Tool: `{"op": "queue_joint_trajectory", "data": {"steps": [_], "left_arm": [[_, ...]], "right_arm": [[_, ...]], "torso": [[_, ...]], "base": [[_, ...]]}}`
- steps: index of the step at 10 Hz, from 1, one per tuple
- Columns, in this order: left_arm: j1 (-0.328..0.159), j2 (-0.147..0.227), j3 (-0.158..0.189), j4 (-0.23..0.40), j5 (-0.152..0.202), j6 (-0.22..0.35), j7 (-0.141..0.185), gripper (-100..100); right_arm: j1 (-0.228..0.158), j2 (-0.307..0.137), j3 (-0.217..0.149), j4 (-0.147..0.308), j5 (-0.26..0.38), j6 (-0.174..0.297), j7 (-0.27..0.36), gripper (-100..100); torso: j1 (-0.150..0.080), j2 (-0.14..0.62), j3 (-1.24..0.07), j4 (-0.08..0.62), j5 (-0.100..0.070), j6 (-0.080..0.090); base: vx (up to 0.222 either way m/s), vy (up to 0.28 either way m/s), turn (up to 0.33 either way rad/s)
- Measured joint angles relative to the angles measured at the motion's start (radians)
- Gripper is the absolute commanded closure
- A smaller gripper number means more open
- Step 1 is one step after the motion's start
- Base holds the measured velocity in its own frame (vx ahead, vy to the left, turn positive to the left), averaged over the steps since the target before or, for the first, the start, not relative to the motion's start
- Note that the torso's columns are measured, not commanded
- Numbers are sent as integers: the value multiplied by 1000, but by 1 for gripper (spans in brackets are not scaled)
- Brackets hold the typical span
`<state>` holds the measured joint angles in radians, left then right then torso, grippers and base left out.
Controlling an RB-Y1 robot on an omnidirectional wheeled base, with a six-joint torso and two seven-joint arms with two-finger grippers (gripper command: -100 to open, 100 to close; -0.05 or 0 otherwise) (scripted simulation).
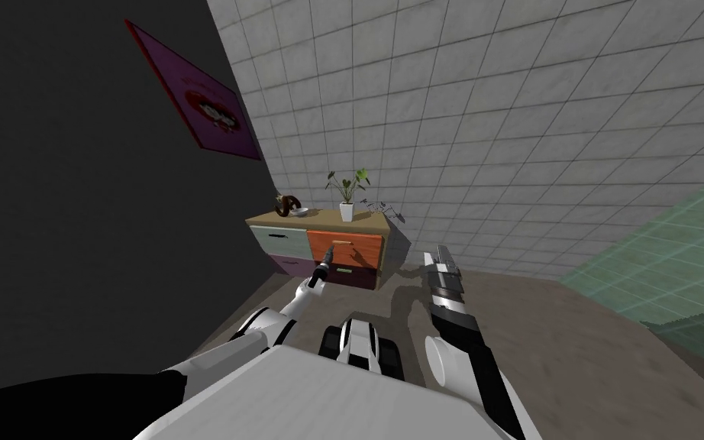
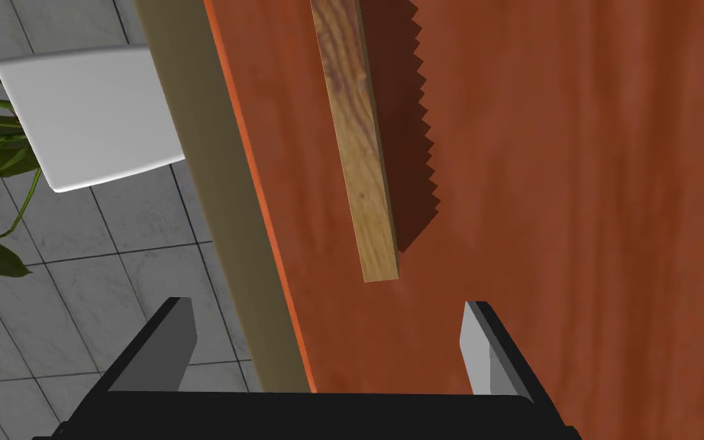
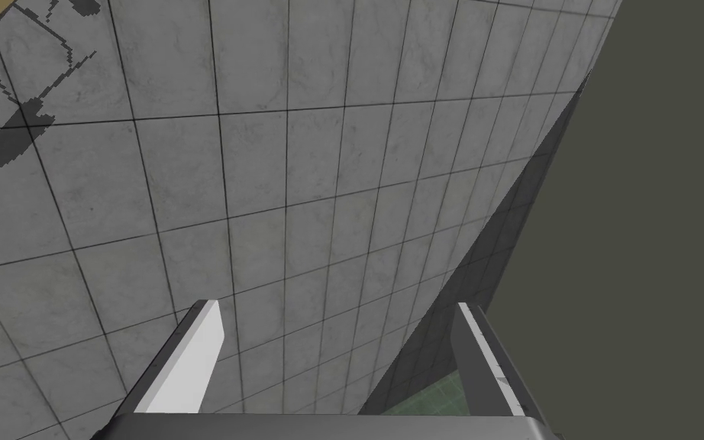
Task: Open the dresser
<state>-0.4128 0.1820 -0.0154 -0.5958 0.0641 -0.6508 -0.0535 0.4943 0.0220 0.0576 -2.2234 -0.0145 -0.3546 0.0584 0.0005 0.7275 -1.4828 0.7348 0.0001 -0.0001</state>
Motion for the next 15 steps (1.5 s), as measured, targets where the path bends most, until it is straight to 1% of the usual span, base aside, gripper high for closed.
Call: {"op": "queue_joint_trajectory", "data": {"steps": [3,5,6,8,11,12,13,15], "left_arm": [[5,-2,4,2,1,-5,-4,-100],[10,-2,5,-4,2,-5,-5,-100],[10,-2,5,-4,2,-5,-5,100],[6,-2,4,-2,1,-3,-4,100],[1,-1,-1,-5,-1,6,-1,100],[1,-1,-3,-9,-2,10,1,100],[2,-1,-3,-9,-2,11,2,-100],[6,-1,-1,-10,-1,7,0,-100]], "right_arm": [[0,0,0,0,0,0,0,0],[0,0,0,0,0,0,0,0],[0,0,0,0,0,0,0,0],[-1,0,0,0,0,0,0,0],[-1,0,0,0,0,0,0,0],[-1,0,0,0,0,0,0,0],[-1,0,0,0,0,0,0,0],[0,0,0,0,0,0,0,0]], "torso": [[-2,10,7,3,0,0],[0,16,10,4,0,0],[0,18,11,5,0,0],[-1,17,11,5,0,0],[-1,14,9,4,0,0],[-2,10,7,3,-1,0],[-1,3,2,1,0,0],[1,-3,-2,-1,0,0]], "base": [[181,-13,-20],[54,-4,-1],[10,-1,0],[-124,-4,24],[-227,3,25],[-93,-12,7],[82,8,-28],[173,11,-20]]}}
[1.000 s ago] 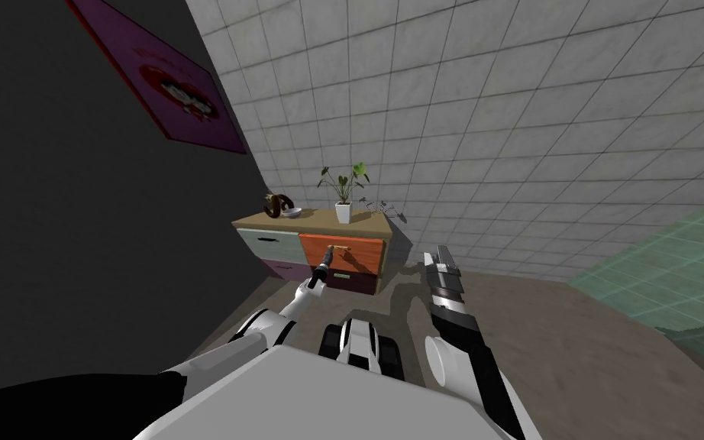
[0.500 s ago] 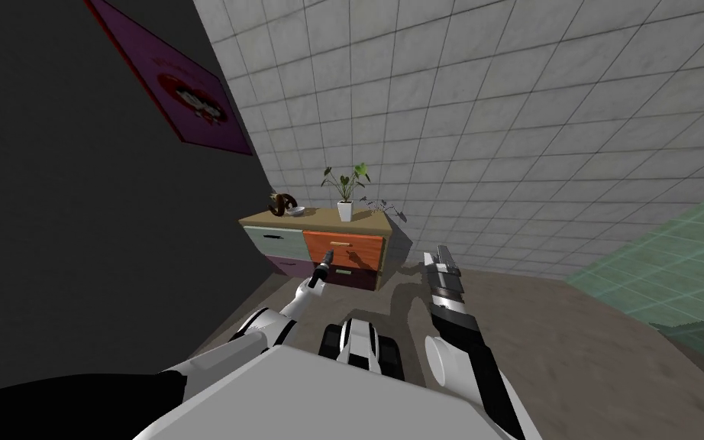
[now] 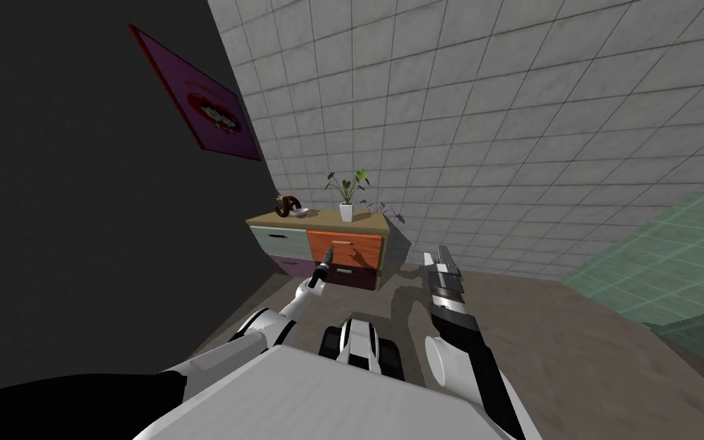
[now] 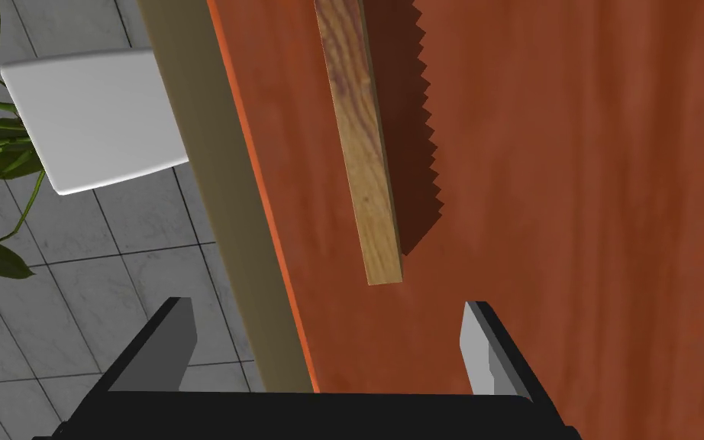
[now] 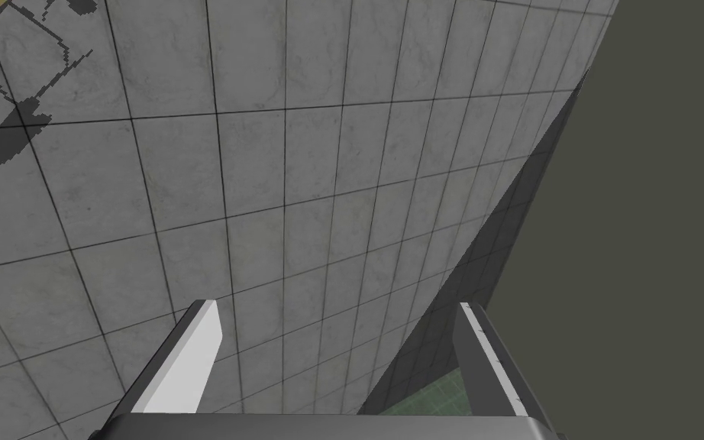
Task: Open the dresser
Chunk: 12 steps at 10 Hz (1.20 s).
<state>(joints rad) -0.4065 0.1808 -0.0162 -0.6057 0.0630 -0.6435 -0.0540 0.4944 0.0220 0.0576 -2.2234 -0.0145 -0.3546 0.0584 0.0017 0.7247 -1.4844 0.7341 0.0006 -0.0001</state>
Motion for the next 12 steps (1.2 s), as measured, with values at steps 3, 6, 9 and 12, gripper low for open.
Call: {"op": "queue_joint_trajectory", "data": {"steps": [3,6,9,12], "left_arm": [[5,-1,4,3,2,-9,-4,-100],[-2,3,8,3,3,-4,-4,-100],[-10,2,9,5,5,0,-3,100],[-15,1,4,1,2,6,1,100]], "right_arm": [[0,0,0,0,0,0,0,0],[0,0,0,0,0,0,0,0],[-1,0,0,0,0,0,0,0],[-1,0,0,0,0,0,0,0]], "torso": [[-1,15,9,4,-1,0],[-3,18,11,6,-1,0],[-2,14,9,3,-1,0],[-1,18,11,4,0,-1]], "base": [[199,12,-23],[76,7,-15],[-22,1,17],[-195,1,21]]}}
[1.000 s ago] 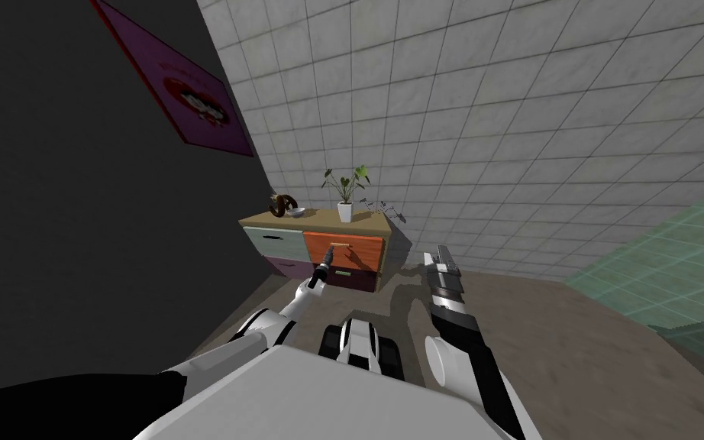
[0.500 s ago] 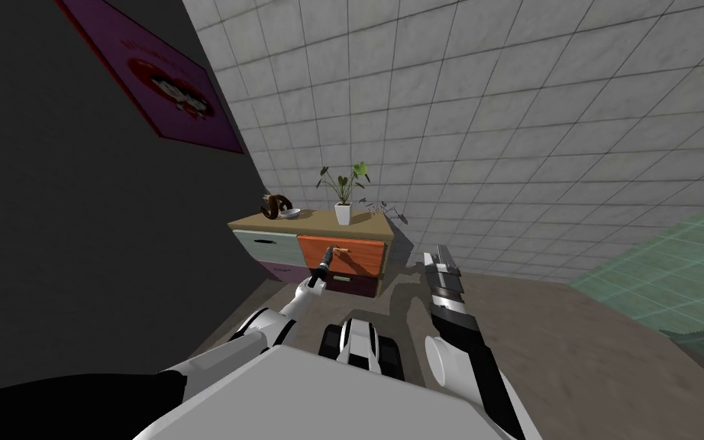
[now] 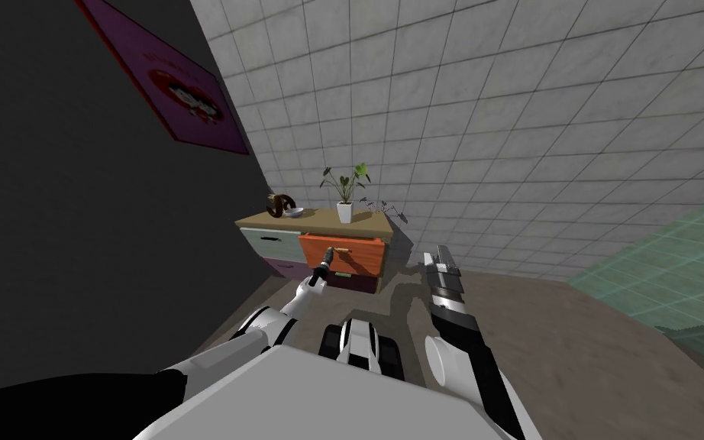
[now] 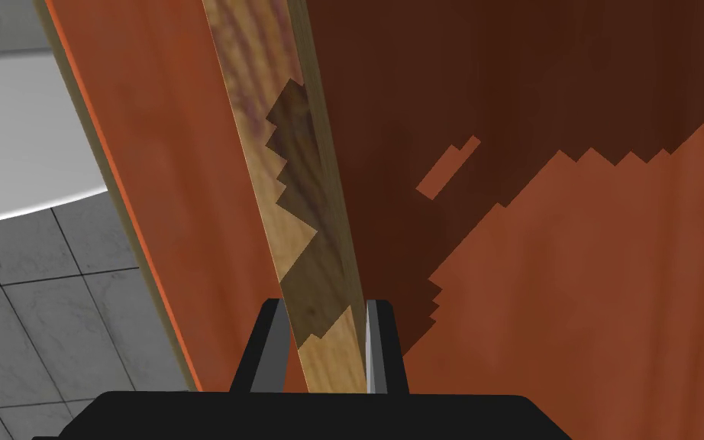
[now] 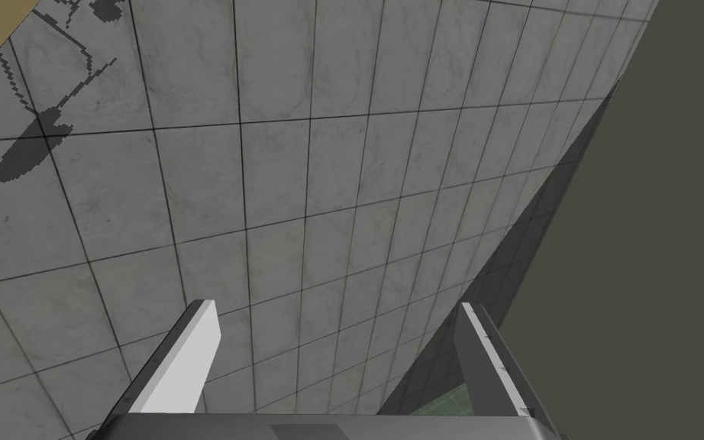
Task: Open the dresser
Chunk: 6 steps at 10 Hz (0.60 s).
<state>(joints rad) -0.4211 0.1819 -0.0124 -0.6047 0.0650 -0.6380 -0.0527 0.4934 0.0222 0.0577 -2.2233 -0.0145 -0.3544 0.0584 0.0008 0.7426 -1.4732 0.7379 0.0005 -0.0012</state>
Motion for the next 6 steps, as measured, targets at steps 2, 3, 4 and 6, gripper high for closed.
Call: {"op": "queue_joint_trajectory", "data": {"steps": [2,3,4,6], "left_arm": [[0,0,-5,2,-2,7,3,100],[3,0,-5,5,-2,9,4,100],[4,-1,-7,2,-3,10,5,100],[-2,-1,-11,6,-5,4,8,100]], "right_arm": [[0,0,0,0,0,0,0,0],[0,0,0,0,0,0,0,0],[0,0,0,0,0,0,0,0],[0,0,0,0,0,0,0,0]], "torso": [[-2,-4,-3,0,-1,1],[-2,-10,-6,1,-2,2],[-1,-8,-5,0,-1,1],[-1,-3,-2,-2,0,1]], "base": [[-160,-17,18],[-118,13,20],[-175,6,23],[-195,-2,27]]}}
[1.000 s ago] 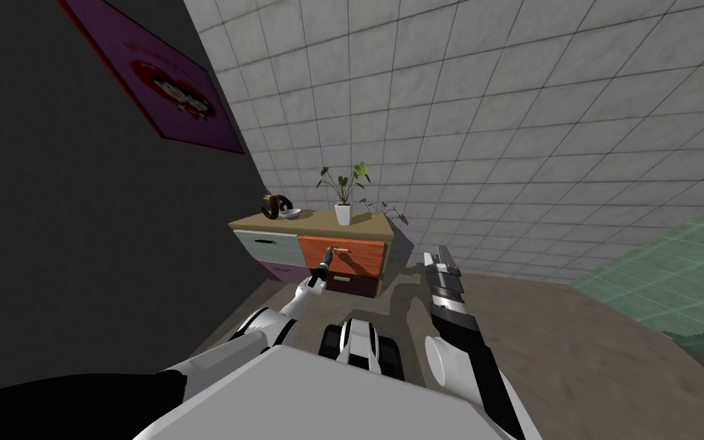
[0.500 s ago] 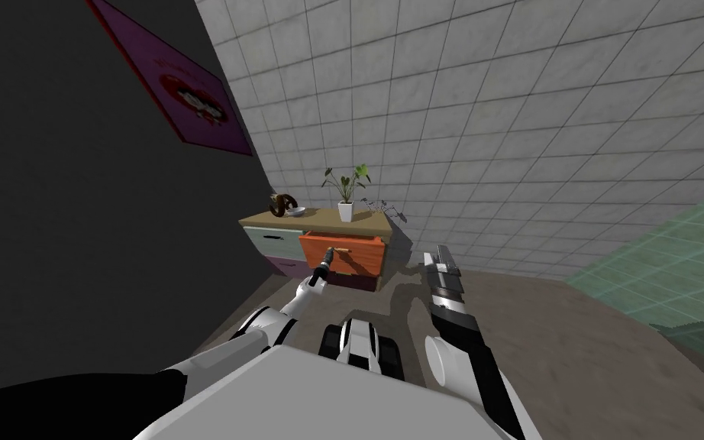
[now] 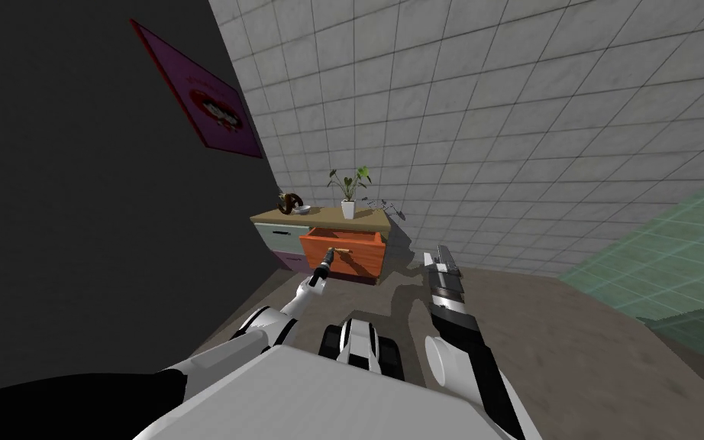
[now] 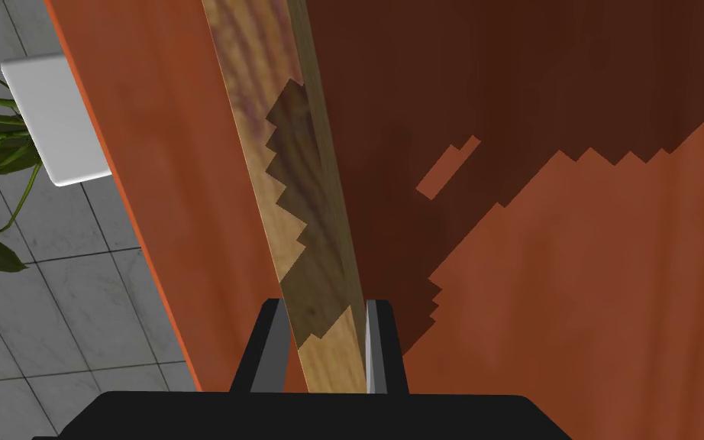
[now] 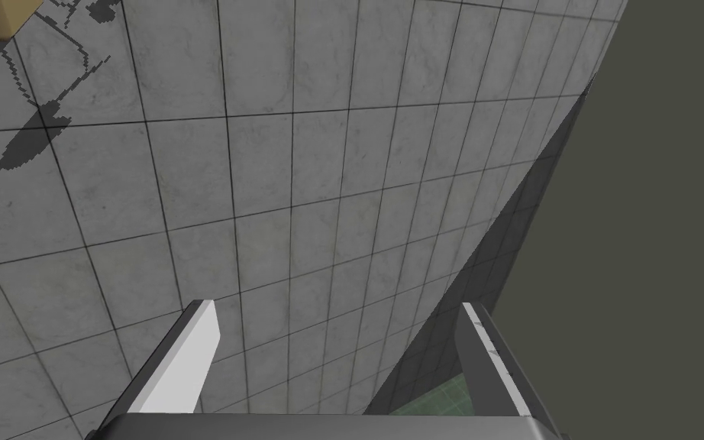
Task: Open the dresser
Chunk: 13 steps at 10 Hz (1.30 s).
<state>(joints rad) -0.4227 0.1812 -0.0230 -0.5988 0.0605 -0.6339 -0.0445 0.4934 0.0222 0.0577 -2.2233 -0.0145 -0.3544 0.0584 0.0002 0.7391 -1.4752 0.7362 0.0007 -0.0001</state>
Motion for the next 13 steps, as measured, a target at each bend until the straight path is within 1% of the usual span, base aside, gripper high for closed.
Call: {"op": "queue_joint_trajectory", "data": {"steps": [1,4,5,6,7,8,9,10,13], "left_arm": [[4,-1,-2,-7,-1,3,1,-100],[-40,13,-1,-15,1,53,11,-100],[-47,21,-2,-40,2,83,18,-100],[-65,24,-1,-30,3,95,21,-100],[-100,24,4,-5,5,104,20,-100],[-105,30,2,-23,5,130,25,-100],[-120,37,0,-20,6,151,33,-100],[-121,37,0,-17,6,155,35,0],[-117,35,-1,-14,6,158,35,0]], "right_arm": [[0,0,0,0,0,0,0,0],[0,0,0,0,0,0,0,0],[0,0,0,0,0,0,0,0],[0,0,0,0,0,0,0,0],[0,0,0,0,0,0,0,0],[0,0,0,0,0,0,0,0],[0,0,0,0,0,0,0,0],[0,0,0,0,0,0,0,0],[0,0,0,0,0,0,0,0]], "torso": [[0,-1,0,0,0,0],[1,-9,-6,-1,0,0],[0,-4,-3,1,0,0],[0,-1,-1,2,-1,0],[-1,1,0,2,-1,0],[-1,3,2,5,-2,-1],[-1,5,3,7,-3,-1],[-2,3,2,6,-2,-1],[-1,0,0,4,-2,0]], "base": [[-136,-4,6],[-47,-3,-1],[-38,-2,2],[-53,-5,3],[-68,-8,-9],[-63,-7,-3],[-22,-2,-4],[0,0,0],[0,0,0]]}}
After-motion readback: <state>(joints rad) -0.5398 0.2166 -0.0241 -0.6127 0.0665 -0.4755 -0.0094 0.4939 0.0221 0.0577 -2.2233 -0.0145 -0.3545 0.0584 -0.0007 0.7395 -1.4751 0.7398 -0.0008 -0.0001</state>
